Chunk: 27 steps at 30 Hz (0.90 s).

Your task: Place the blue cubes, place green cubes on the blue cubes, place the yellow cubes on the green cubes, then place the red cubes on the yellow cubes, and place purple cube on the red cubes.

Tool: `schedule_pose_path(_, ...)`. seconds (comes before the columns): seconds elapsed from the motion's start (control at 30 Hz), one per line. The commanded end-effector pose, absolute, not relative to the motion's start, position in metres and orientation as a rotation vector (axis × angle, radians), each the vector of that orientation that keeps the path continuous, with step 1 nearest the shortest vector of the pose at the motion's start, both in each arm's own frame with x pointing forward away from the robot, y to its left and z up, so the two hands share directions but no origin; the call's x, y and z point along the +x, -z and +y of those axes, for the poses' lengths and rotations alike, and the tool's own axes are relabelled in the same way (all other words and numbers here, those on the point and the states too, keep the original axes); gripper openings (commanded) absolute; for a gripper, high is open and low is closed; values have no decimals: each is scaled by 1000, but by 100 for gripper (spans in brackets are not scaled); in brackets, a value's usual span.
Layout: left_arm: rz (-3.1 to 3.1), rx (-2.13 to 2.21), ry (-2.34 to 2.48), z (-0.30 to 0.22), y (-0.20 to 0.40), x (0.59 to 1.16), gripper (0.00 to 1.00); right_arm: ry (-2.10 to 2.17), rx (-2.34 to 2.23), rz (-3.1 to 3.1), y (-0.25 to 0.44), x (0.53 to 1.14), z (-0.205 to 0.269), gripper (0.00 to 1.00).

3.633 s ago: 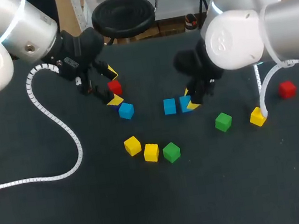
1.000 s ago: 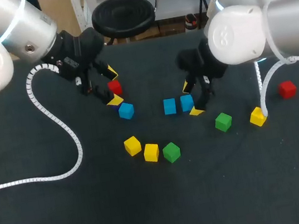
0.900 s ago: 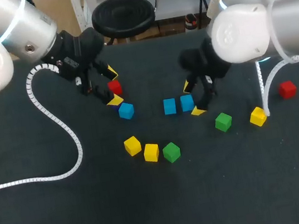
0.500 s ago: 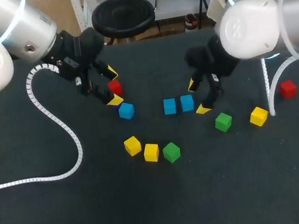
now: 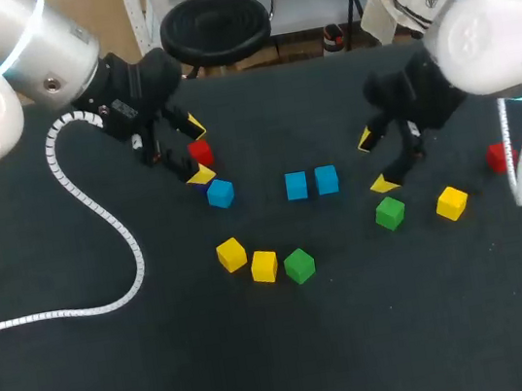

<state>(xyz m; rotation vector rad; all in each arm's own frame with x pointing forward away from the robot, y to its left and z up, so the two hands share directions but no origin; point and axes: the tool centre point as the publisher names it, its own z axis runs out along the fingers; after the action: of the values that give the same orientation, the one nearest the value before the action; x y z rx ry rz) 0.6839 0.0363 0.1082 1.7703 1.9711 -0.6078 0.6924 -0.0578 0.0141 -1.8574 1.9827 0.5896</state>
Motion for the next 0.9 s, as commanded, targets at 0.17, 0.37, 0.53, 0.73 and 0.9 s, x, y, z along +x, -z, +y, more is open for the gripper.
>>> schedule_pose_path(0.17, 1969, 1771, 608, 37, -108, 684, 100, -539, -1802, 1969, -24, 678, -86, 100)
schedule_pose_path(0.37, 1969, 1771, 608, 37, -108, 684, 100, -536, -1781, 1949, -39, 677, -107, 100)
schedule_pose_path(0.53, 1969, 1771, 608, 37, -108, 684, 100, -611, -1761, 1864, -47, 677, -113, 100)
schedule_pose_path(0.73, 1969, 1771, 608, 37, -108, 684, 100, -687, -1742, 1697, -52, 678, -112, 100)
schedule_pose_path(0.9, 1969, 1771, 608, 37, -108, 684, 100, -753, -1738, 1619, -52, 684, -112, 100)
